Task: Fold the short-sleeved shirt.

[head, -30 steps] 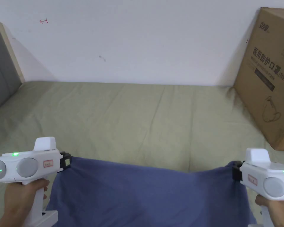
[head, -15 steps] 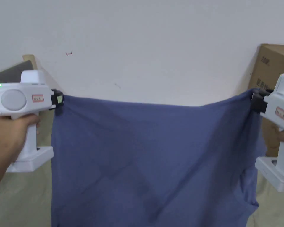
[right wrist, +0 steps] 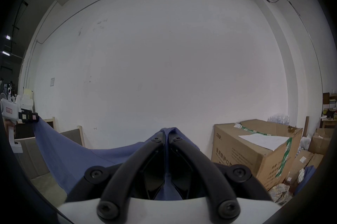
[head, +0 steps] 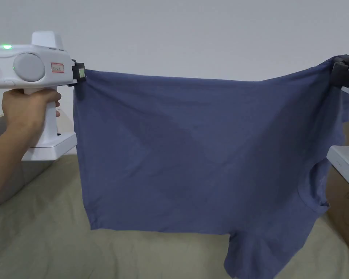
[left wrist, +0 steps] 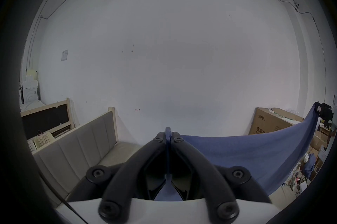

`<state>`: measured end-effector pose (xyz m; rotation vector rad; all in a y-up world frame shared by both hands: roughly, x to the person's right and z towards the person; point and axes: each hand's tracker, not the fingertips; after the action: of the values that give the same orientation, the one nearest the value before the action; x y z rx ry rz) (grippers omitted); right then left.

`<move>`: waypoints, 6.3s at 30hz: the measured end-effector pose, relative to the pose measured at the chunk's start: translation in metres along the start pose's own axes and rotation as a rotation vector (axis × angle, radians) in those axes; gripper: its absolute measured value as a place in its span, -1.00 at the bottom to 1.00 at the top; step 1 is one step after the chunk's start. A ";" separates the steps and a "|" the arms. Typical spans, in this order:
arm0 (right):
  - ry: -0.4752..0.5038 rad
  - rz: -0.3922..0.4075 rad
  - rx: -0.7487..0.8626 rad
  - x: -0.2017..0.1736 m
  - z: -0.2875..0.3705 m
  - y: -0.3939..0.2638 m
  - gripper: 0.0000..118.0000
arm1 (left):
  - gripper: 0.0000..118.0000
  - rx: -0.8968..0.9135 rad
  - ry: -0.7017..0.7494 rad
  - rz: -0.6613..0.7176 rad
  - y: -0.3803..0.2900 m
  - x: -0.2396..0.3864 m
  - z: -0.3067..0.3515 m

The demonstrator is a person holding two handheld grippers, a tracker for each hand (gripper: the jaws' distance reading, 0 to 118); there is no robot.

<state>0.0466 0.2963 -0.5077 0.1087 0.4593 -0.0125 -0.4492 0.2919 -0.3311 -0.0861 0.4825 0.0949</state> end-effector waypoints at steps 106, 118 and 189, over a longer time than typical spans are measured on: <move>-0.054 0.057 -0.219 -0.094 0.303 -0.236 -1.00 | -1.00 -0.163 -0.003 -0.009 -0.330 0.002 0.260; -0.059 0.059 -0.302 -0.081 0.305 -0.261 -1.00 | -0.04 -0.696 0.047 0.035 -0.448 -0.071 0.244; -0.084 0.002 -1.055 -0.017 0.096 -0.503 -0.96 | -0.94 -0.943 0.088 -0.057 -0.503 -0.031 0.013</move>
<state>0.0556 -0.2138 -0.4658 -0.9240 0.3356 0.2250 -0.4144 -0.2075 -0.2747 -1.0309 0.4889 0.2577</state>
